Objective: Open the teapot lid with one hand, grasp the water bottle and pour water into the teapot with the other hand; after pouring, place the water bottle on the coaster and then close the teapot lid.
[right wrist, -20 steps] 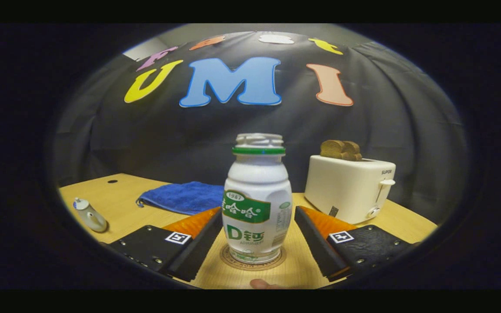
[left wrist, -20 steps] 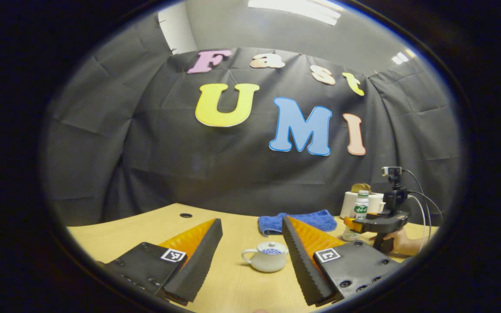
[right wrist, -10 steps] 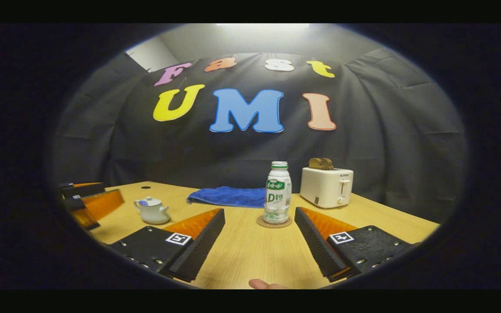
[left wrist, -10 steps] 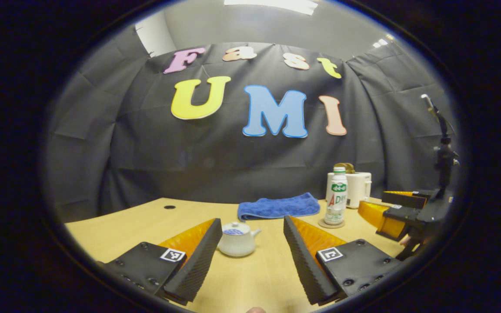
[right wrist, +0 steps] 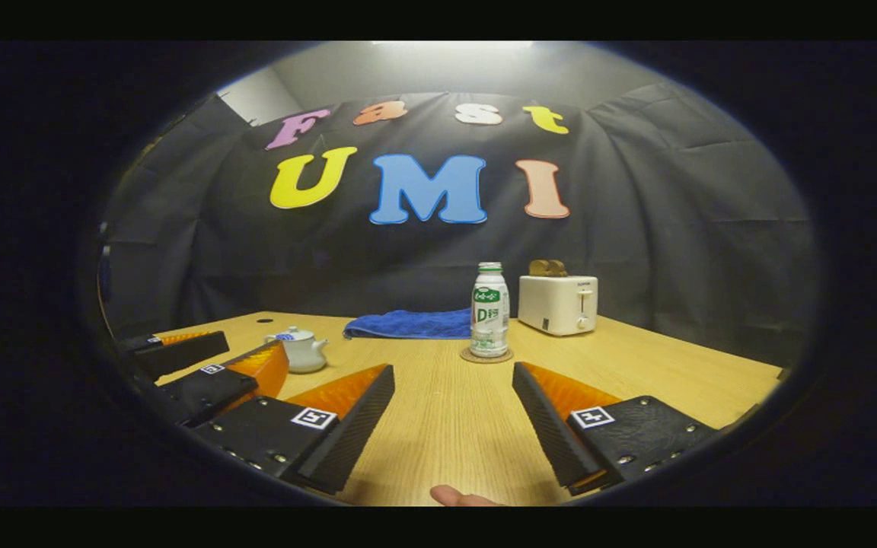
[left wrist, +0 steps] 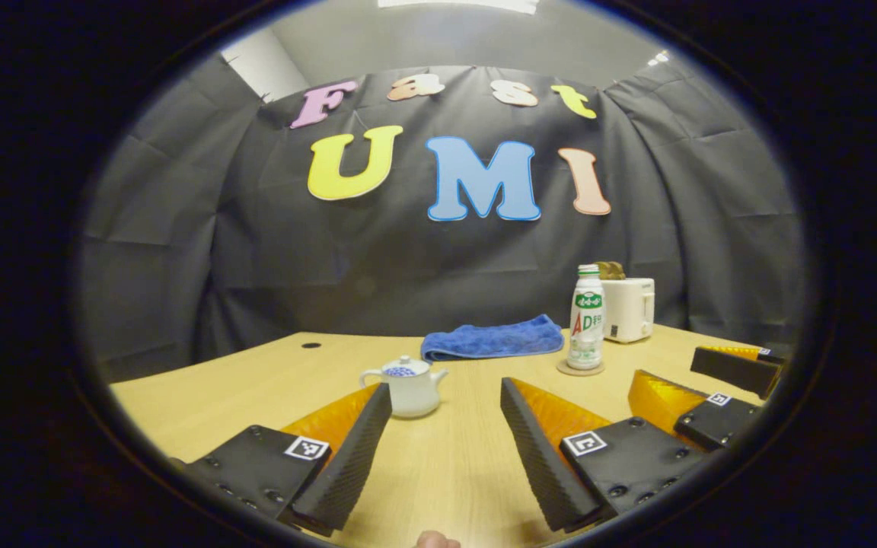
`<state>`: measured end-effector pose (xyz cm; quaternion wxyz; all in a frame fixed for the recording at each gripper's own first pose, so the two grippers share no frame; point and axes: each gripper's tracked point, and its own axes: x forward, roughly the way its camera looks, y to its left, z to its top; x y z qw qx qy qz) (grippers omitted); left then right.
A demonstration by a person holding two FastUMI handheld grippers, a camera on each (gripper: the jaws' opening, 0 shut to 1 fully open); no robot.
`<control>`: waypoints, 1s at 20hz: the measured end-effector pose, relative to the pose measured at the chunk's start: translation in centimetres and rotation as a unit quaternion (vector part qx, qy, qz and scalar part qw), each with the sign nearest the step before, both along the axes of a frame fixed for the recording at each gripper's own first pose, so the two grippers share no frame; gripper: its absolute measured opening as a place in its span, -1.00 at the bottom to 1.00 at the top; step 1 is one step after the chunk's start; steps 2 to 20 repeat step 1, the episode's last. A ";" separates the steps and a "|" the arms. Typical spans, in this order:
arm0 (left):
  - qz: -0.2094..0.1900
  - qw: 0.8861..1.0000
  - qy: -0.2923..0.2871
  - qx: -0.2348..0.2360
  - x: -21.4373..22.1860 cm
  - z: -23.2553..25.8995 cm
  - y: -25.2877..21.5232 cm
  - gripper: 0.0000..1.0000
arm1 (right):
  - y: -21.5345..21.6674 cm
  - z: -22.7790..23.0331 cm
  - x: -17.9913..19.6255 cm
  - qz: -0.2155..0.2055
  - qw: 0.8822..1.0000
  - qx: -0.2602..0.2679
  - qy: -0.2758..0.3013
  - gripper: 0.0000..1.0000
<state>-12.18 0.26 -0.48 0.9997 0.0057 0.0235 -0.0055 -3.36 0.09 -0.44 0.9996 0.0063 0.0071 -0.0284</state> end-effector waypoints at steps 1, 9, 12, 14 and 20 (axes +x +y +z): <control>-0.003 1.000 0.002 0.000 -0.1 -0.1 -0.2 1.00 | -0.1 0.1 -0.1 -0.002 1.000 -0.001 0.000 0.90; -0.003 1.000 0.002 0.000 -0.1 -0.1 -0.2 1.00 | -0.1 0.1 -0.1 -0.002 1.000 -0.001 0.000 0.90; -0.003 1.000 0.002 0.000 -0.1 -0.1 -0.2 1.00 | -0.1 0.1 -0.1 -0.002 1.000 -0.001 0.000 0.90; -0.003 1.000 0.002 0.000 -0.1 -0.1 -0.2 1.00 | -0.1 0.1 -0.1 -0.002 1.000 -0.001 0.000 0.90; -0.003 1.000 0.002 0.000 -0.1 -0.1 -0.2 1.00 | -0.1 0.1 -0.1 -0.002 1.000 -0.001 0.000 0.90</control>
